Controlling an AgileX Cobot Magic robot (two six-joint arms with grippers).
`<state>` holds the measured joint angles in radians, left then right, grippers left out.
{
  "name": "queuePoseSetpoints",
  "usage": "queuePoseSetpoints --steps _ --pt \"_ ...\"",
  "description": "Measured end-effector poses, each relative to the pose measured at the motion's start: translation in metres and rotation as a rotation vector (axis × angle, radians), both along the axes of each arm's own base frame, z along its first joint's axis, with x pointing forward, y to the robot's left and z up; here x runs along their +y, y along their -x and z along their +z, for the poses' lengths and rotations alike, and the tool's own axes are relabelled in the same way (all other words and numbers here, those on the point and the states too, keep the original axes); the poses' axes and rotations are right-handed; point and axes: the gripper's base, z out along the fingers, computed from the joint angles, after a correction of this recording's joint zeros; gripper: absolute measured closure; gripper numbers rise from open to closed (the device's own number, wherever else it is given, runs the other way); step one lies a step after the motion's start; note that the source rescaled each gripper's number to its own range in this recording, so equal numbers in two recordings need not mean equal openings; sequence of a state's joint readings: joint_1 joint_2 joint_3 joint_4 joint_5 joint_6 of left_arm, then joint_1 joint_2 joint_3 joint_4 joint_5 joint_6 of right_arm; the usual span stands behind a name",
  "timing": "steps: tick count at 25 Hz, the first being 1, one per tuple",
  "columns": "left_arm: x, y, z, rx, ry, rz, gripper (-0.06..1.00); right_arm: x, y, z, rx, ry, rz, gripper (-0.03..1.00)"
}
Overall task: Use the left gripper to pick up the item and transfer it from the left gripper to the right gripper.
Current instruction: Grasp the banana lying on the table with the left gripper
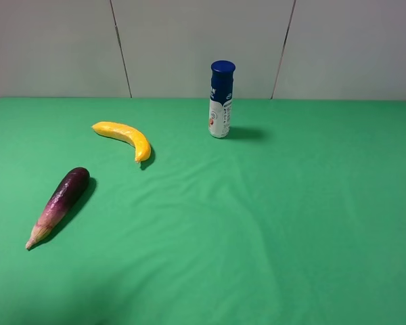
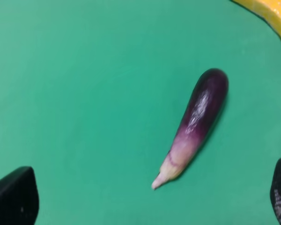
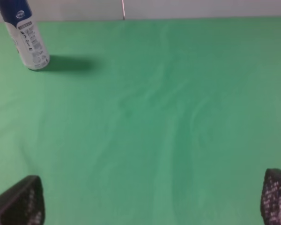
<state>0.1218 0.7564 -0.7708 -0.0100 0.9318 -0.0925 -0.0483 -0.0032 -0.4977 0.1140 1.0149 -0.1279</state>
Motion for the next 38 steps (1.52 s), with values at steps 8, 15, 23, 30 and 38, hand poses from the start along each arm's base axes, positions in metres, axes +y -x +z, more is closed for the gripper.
queuePoseSetpoints --steps 8,15,23,30,38 --pt "-0.015 -0.082 -0.012 0.101 0.021 -0.113 -0.05 0.0 0.0 0.0 0.0 0.0 0.0 -0.03" --pt "-0.054 -0.149 -0.036 0.181 0.066 -0.161 -0.05 0.0 0.0 0.0 0.0 0.0 0.0 -0.03" --pt "-0.109 -0.201 -0.078 0.306 0.115 -0.148 -0.05 0.0 0.0 0.0 0.0 0.0 0.0 -0.03" --pt "-0.141 -0.223 -0.117 0.391 0.106 -0.114 -0.06 0.0 0.0 0.0 0.0 0.0 0.0 -0.03" --pt "-0.168 -0.245 -0.148 0.397 0.15 -0.04 -0.06 0.0 0.0 0.0 0.0 0.0 0.0 -0.03"
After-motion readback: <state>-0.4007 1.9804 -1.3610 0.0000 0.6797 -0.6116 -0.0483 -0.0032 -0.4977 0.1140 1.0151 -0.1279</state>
